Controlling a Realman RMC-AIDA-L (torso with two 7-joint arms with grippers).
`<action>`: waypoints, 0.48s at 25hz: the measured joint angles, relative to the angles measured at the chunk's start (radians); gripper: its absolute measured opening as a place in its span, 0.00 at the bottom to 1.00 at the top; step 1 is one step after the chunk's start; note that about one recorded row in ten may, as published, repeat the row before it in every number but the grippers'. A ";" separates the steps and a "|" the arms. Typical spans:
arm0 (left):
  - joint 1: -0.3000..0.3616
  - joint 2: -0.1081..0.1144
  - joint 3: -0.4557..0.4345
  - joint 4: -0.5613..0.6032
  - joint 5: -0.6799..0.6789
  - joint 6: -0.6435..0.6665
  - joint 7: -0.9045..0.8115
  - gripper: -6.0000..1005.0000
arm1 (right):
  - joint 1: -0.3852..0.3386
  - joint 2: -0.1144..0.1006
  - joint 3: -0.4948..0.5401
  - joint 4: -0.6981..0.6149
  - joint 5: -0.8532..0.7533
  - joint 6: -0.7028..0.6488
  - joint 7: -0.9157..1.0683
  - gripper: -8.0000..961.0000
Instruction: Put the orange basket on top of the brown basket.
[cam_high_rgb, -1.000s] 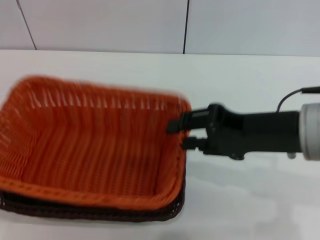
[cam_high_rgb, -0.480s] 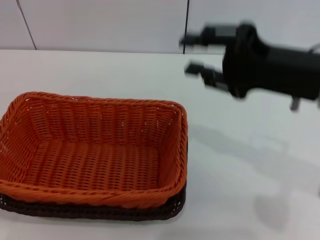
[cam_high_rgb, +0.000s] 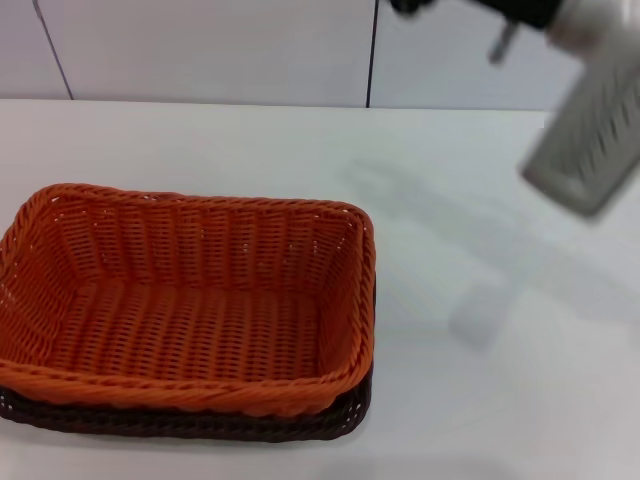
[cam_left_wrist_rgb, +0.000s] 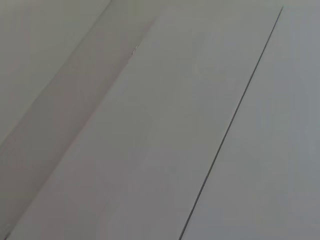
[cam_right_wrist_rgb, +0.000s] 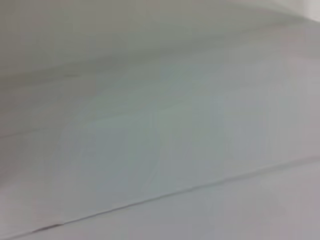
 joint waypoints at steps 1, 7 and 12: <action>0.000 0.000 0.000 0.000 0.000 0.000 0.000 0.86 | 0.036 0.000 0.006 -0.040 0.052 -0.019 -0.009 0.52; 0.028 0.002 0.020 -0.004 0.000 -0.005 -0.055 0.86 | 0.205 -0.002 0.036 -0.237 0.385 -0.131 -0.081 0.52; 0.031 0.004 0.059 -0.056 0.000 -0.007 -0.067 0.86 | 0.231 0.002 0.026 -0.264 0.553 -0.142 -0.084 0.52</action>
